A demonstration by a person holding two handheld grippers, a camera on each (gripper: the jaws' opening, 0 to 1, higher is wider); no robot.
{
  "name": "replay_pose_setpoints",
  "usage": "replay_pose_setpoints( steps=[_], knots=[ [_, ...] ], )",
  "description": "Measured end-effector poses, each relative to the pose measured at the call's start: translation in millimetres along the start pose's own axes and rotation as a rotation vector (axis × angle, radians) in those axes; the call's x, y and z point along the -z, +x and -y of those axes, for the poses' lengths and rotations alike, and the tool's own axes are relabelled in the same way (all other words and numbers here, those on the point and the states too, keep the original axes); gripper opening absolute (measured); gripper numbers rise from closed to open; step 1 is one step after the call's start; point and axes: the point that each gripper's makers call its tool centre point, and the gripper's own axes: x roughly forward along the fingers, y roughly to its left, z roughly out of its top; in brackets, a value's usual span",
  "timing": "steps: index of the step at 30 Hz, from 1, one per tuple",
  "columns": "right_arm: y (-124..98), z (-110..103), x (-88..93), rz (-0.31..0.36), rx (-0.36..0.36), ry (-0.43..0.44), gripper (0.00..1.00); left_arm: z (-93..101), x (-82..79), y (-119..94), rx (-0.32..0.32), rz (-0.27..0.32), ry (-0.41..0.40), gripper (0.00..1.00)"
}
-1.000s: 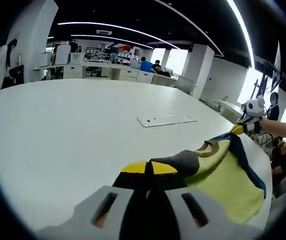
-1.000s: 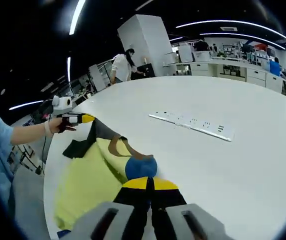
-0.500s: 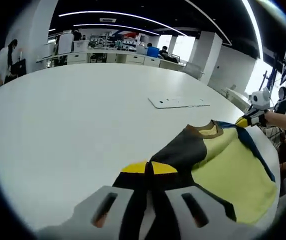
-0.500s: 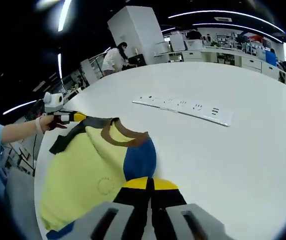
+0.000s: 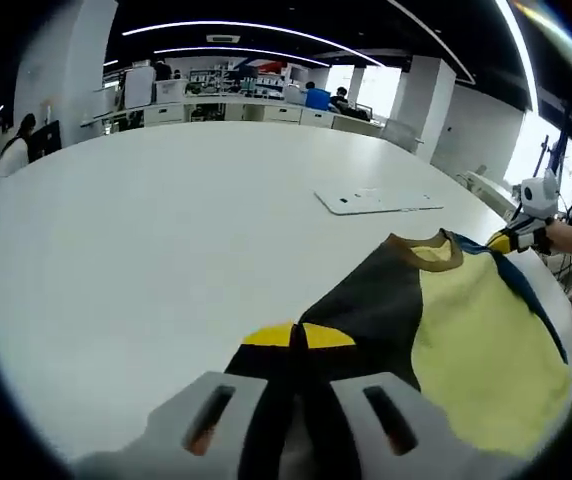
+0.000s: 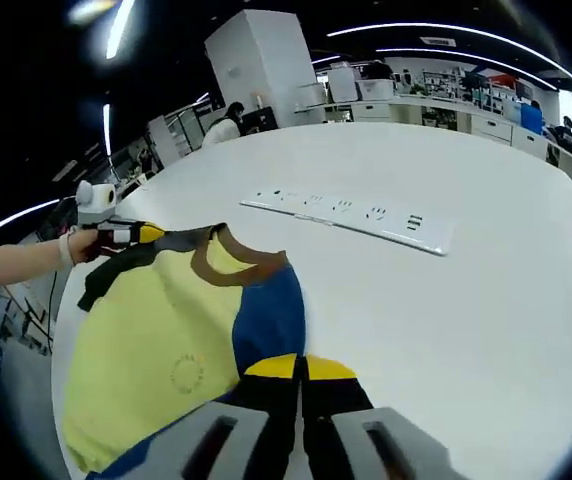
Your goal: Fold the garment on the visible template until the final outline fits inside the template.
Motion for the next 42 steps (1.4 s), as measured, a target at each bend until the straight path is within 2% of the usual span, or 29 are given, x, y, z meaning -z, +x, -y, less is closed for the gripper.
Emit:
replay_pose_setpoints(
  steps=[5,13,18,23,26,41,42],
  knots=[
    [-2,-4,-2.8,0.013,0.002,-0.021,0.00,1.1,0.8,-2,-0.001,-0.001,0.009,0.00],
    [-8,-10,-6.6,0.042,-0.018,0.013,0.00,-0.5,2.1,-5,-0.004,-0.006,0.002,0.00],
    [-10,-6,-12.0,0.058,0.015,-0.028,0.00,-2.9,3.3,-6,-0.015,-0.005,0.002,0.00],
    [-4,1,-8.6,0.036,0.058,-0.071,0.00,-4.3,3.2,-6,-0.017,-0.006,0.003,0.00],
    [-2,4,-7.6,0.029,0.062,-0.058,0.00,-4.8,2.9,-5,-0.018,-0.004,0.003,0.00],
    [2,0,-1.0,0.012,0.032,-0.011,0.00,-8.1,0.5,-3,-0.026,0.014,0.036,0.00],
    [2,-2,-0.9,0.018,0.030,-0.021,0.00,-6.9,-1.2,-3,-0.019,0.023,0.063,0.05]
  ],
)
